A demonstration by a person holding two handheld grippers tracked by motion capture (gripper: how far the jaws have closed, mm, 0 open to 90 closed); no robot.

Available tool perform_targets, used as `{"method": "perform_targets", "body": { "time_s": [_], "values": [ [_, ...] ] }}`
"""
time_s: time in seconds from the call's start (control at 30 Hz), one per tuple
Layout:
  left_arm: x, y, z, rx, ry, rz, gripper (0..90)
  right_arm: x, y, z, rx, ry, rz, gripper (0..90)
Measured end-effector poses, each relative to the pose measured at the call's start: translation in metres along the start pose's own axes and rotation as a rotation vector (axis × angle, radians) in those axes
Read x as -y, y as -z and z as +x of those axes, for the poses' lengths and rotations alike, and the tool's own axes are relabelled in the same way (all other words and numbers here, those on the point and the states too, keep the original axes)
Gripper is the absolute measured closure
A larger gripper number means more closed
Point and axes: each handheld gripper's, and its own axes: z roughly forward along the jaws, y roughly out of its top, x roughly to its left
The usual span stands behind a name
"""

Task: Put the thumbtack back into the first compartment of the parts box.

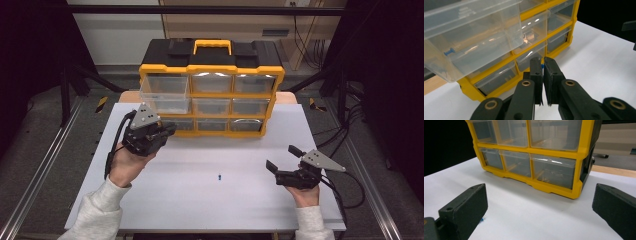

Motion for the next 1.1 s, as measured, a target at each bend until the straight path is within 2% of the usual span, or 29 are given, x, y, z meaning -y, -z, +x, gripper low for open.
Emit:
{"method": "perform_targets", "body": {
  "time_s": [0.2,1.1],
  "values": [
    [-0.008,0.004,0.004,-0.008,0.007,0.003,85.3,0.0,0.0,0.0,0.001,0.005,-0.003,0.6],
    [-0.046,0.025,0.017,-0.064,-0.001,-0.055,85.4,0.0,0.0,0.0,0.001,0.004,-0.007,0.5]
  ]
}}
